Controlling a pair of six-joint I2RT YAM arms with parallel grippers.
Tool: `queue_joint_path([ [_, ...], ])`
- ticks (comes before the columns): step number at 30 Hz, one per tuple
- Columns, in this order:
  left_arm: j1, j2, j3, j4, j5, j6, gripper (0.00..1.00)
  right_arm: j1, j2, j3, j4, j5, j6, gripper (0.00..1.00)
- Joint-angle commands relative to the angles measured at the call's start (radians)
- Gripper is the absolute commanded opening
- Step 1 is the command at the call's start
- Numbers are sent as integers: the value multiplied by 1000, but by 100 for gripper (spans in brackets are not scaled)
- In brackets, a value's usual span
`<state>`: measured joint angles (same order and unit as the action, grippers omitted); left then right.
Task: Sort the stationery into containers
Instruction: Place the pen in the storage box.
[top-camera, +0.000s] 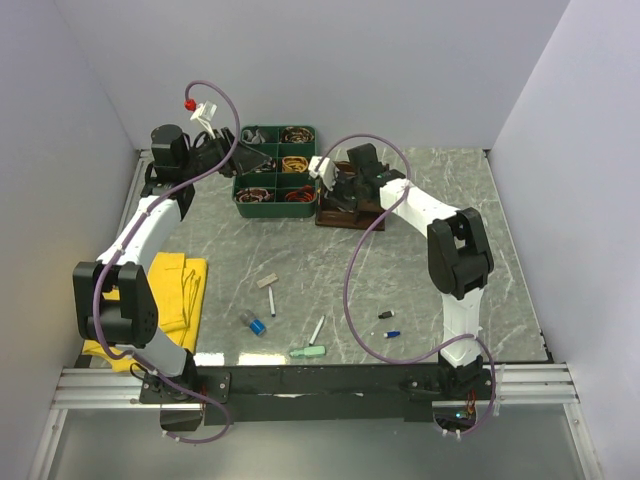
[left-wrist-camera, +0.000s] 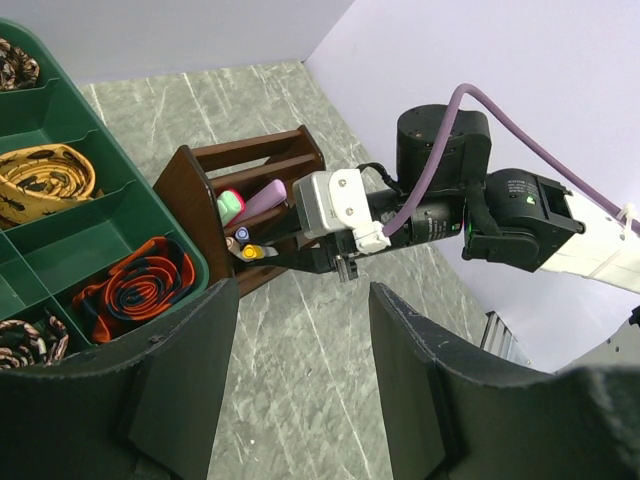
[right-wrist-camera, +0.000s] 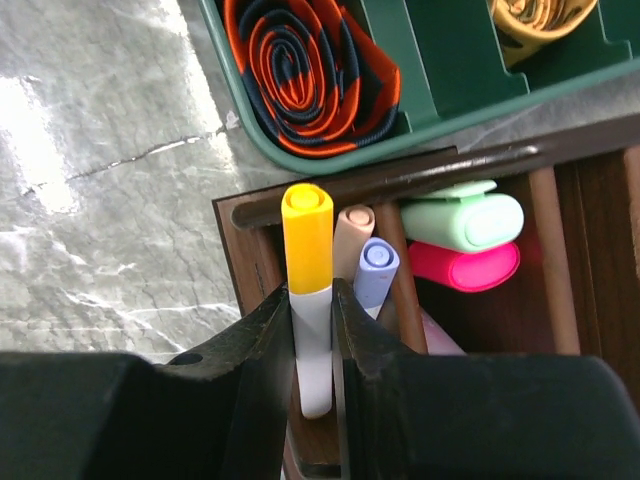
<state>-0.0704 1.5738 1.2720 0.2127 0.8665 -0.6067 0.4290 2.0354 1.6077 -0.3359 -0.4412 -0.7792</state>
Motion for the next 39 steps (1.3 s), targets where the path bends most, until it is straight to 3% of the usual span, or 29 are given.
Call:
queue_joint_path([
  [1, 3, -6, 26, 50, 9, -8, 61, -15, -24, -11, 61, 45, -3, 28],
  [10, 1, -8, 18, 62, 11, -28, 61, -15, -56, -42, 93, 96, 37, 36],
  [24, -3, -18, 6, 83, 11, -53, 61, -13, -132, -74, 155, 107, 136, 36],
  [32, -6, -64, -9, -91, -84, 94, 63, -4, -256, -133, 98, 55, 265, 38],
  [39, -11, -167, -123, -102, -121, 97, 64, 2, -307, -212, 90, 18, 270, 40],
])
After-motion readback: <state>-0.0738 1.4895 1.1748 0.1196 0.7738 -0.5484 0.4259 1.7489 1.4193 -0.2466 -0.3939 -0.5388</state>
